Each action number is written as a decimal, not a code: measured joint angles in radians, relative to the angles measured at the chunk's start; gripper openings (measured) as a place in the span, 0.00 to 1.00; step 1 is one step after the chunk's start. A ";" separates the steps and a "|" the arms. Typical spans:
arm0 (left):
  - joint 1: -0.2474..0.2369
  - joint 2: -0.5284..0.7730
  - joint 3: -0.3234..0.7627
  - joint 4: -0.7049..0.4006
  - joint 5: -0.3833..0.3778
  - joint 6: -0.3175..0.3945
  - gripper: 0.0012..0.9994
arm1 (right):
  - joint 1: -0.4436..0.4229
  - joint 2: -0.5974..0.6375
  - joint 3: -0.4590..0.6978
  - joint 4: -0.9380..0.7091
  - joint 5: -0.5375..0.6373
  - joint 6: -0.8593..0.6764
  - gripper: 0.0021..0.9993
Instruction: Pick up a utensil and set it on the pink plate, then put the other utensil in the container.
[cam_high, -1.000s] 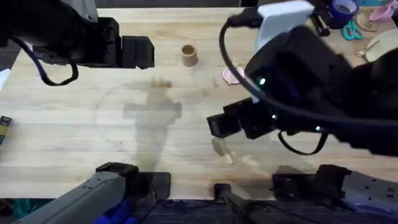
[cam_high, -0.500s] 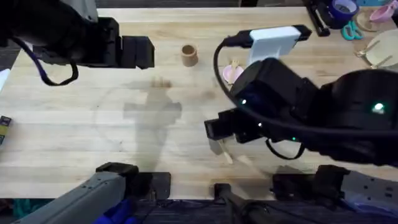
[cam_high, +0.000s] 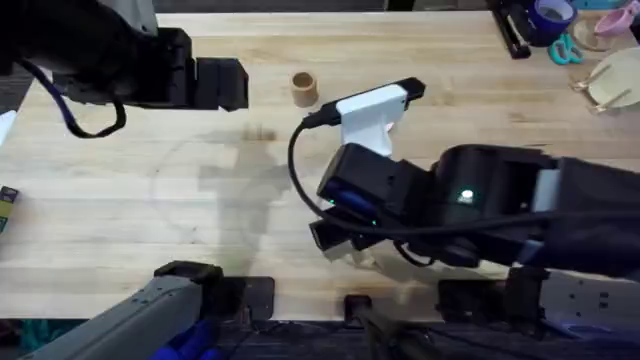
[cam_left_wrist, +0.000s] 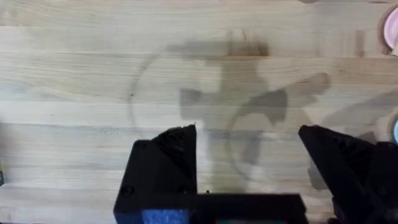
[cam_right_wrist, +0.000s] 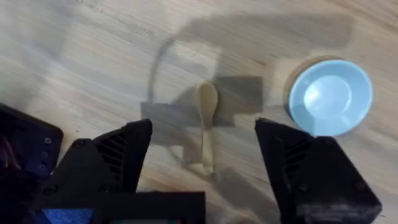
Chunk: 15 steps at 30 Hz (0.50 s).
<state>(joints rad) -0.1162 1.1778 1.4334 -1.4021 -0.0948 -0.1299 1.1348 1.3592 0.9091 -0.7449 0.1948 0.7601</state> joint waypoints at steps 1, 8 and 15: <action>0.000 0.000 0.000 0.000 0.000 0.000 0.99 | 0.001 0.009 -0.002 0.011 0.000 0.000 1.00; 0.000 0.000 0.000 -0.001 0.000 0.000 0.99 | 0.003 0.033 -0.043 0.097 0.000 0.020 1.00; 0.000 0.000 0.000 -0.001 0.000 0.000 0.99 | 0.036 0.038 -0.053 0.102 0.000 0.028 1.00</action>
<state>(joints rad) -0.1162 1.1778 1.4334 -1.4032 -0.0948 -0.1299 1.1709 1.3972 0.8566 -0.6430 0.1947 0.7877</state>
